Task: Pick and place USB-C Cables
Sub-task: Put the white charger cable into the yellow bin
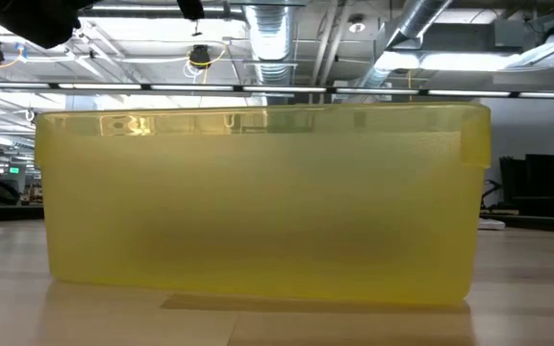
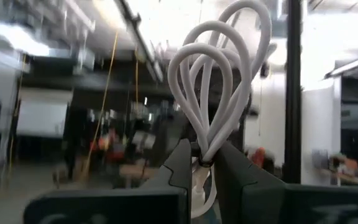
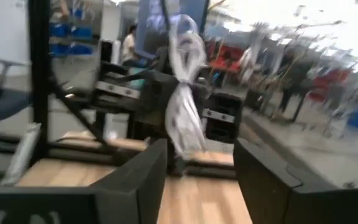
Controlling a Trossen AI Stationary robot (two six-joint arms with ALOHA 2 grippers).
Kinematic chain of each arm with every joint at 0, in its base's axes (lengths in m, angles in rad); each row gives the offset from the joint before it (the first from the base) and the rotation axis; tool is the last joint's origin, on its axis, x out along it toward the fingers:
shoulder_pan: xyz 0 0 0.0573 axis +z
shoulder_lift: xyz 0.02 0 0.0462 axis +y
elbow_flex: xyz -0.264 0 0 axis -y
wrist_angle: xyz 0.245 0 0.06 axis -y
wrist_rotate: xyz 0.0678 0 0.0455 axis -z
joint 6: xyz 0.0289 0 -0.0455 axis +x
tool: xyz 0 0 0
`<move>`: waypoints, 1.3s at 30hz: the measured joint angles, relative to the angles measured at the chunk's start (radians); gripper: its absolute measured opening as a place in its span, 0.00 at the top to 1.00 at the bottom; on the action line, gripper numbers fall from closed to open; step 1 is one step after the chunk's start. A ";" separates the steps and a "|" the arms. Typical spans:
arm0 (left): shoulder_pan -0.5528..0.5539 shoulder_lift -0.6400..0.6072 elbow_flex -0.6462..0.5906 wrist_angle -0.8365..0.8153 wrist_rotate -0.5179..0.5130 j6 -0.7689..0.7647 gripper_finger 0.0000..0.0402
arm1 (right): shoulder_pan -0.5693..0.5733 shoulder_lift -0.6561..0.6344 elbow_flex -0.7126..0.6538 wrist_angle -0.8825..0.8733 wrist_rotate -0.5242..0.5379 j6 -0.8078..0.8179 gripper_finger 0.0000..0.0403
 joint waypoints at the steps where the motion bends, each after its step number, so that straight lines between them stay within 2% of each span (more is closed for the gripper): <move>1: 0.000 -0.004 0.000 -0.033 -0.010 -0.016 0.96 | 0.008 -0.030 0.000 -0.057 0.000 0.017 0.48; 6: -0.002 -0.022 0.014 -0.262 -0.013 -0.168 0.96 | 0.030 -0.170 0.000 -0.328 0.003 0.163 0.46; 10: -0.023 -0.024 0.098 -0.589 -0.006 -0.288 0.96 | 0.043 -0.245 0.000 -0.488 0.045 0.253 0.47; 17: -0.065 0.003 0.482 -1.461 -0.023 -0.369 0.96 | 0.060 -0.307 0.000 -0.547 0.076 0.277 0.50; 21: -0.085 0.052 0.663 -1.786 -0.011 -0.448 0.97 | 0.065 -0.311 0.000 -0.549 0.076 0.277 0.52; 27: -0.126 0.128 0.807 -1.992 0.054 -0.523 0.97 | 0.065 -0.305 0.000 -0.568 0.077 0.277 0.52; 39: -0.164 0.180 0.846 -2.040 -0.010 -0.586 0.97 | 0.049 -0.306 0.000 -0.569 0.076 0.254 0.54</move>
